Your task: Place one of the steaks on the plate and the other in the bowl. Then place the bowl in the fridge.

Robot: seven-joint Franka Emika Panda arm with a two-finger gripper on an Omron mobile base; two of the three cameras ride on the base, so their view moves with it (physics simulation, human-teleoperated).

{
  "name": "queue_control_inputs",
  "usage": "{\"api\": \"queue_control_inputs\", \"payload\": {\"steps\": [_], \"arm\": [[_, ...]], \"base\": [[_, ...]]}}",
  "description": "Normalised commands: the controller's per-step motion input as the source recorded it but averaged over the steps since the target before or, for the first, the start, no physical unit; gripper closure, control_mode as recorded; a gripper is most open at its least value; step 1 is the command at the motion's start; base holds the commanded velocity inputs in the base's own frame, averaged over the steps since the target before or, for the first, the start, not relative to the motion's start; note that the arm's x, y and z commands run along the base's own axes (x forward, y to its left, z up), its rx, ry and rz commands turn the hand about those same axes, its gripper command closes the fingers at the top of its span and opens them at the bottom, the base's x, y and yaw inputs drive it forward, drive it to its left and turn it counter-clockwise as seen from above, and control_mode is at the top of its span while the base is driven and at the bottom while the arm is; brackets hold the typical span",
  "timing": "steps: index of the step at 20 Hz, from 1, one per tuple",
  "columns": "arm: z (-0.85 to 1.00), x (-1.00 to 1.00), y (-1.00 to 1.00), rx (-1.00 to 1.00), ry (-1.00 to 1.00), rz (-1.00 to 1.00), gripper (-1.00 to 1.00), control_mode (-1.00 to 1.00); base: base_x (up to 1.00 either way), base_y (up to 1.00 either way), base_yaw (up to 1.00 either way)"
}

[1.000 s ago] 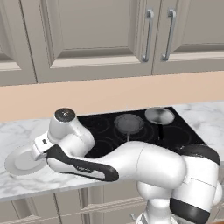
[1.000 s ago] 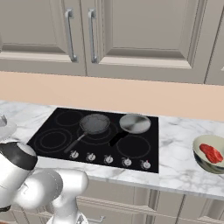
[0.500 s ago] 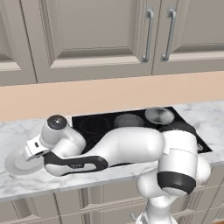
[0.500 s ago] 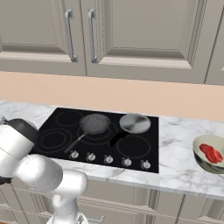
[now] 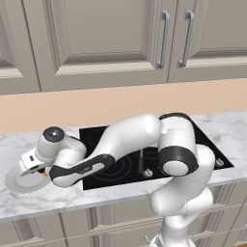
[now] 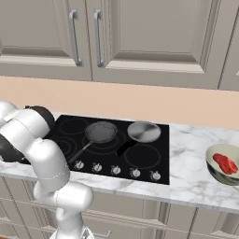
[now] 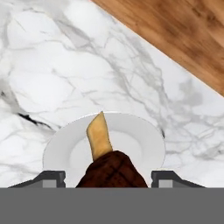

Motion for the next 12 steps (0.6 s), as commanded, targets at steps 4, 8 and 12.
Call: {"api": "queue_control_inputs", "payload": {"steps": [4,8,12], "arm": [[-0.04,0.0,0.31,-0.01,0.0,0.0,1.0,-1.0],[-0.08,0.06,0.29,0.0,0.0,0.0,1.0,-1.0],[-0.13,0.24,0.28,0.0,0.0,0.0,1.0,-1.0]], "base": [[0.0,0.0,0.0],[0.0,0.0,0.0],[0.0,0.0,0.0]]}}
